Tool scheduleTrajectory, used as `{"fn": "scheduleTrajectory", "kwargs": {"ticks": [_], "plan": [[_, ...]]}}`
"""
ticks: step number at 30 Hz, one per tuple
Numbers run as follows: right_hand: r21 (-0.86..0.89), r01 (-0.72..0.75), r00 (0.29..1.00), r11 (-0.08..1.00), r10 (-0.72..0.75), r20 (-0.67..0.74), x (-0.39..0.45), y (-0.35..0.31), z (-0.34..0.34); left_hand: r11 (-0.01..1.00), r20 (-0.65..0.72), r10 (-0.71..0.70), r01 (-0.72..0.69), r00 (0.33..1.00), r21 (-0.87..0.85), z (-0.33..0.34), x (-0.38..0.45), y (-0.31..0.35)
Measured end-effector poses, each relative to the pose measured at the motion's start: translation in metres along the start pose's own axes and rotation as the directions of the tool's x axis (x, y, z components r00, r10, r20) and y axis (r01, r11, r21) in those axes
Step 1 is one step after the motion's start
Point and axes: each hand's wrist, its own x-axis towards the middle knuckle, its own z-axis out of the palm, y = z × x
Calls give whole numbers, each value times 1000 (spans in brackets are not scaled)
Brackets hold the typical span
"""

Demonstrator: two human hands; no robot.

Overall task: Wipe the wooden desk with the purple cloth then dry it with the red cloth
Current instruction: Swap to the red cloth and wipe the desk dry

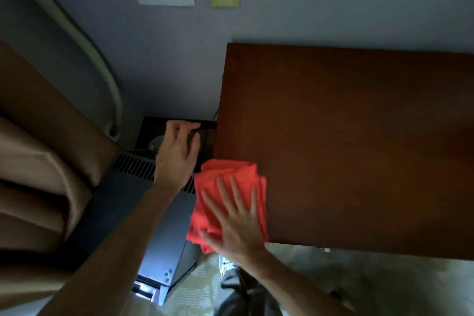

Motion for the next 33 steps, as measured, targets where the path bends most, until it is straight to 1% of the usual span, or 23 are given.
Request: {"fn": "scheduleTrajectory", "kwargs": {"ticks": [2,3,4,6,7,8,10,11,12,13,14,16,18,19,21,22,23,25,26,27,30,32,33], "plan": [[55,21,1000,998,-21,-9,-7,0,-7,999,61,19,-21,998,28,0,-7,7],[108,17,998,994,-11,-57,-2,7,-17,999,97,15,-19,995,40,1,-12,9],[158,-12,993,987,30,-112,2,17,-30,999,129,6,-13,992,49,2,-17,7],[173,-150,969,973,180,-168,11,42,-61,997,201,-35,20,979,72,5,-30,0],[158,-226,958,961,249,-144,15,54,-75,994,264,-58,31,963,106,9,-37,-5],[147,-285,952,947,298,-71,20,64,-86,988,359,-78,25,930,150,13,-43,-8],[137,-316,946,939,300,126,28,68,-94,974,560,-124,-7,819,225,25,-54,-11],[136,-310,941,941,283,184,31,65,-92,971,617,-135,-20,775,238,31,-58,-9],[137,-311,938,941,281,203,33,60,-86,971,630,-134,-26,765,238,37,-59,-8],[145,-329,934,933,299,197,34,57,-81,968,607,-132,-31,784,250,40,-59,-5],[167,-366,923,915,336,185,35,54,-76,957,577,-136,-44,806,286,42,-58,-3],[225,-454,887,862,413,208,37,54,-71,906,559,-172,-92,811,413,41,-51,2],[243,-501,856,831,436,277,42,56,-73,845,570,-229,-129,789,519,38,-44,10],[209,-497,851,842,427,307,45,56,-76,811,587,-246,-168,771,560,37,-42,15],[146,-464,854,874,397,336,50,57,-89,774,630,-225,-256,744,579,32,-36,25],[152,-457,859,876,391,329,53,57,-97,790,643,-197,-268,740,551,26,-30,29],[172,-453,866,875,386,317,57,57,-107,831,645,-165,-247,746,499,18,-22,31],[246,-424,891,872,353,285,63,56,-132,943,634,-73,-153,770,295,-2,-7,38],[288,-391,912,874,327,247,64,55,-143,972,623,-28,-124,782,200,-14,-1,44],[322,-344,937,882,302,174,64,55,-154,979,595,14,-133,804,156,-27,3,52],[333,-177,967,926,227,-117,49,52,-177,931,434,184,-298,882,212,-52,2,77],[300,-61,952,952,146,-270,36,52,-172,861,328,362,-448,872,239,-52,-10,77],[261,-9,948,965,91,-306,28,54,-164,837,339,395,-487,854,251,-47,-18,73]]}}
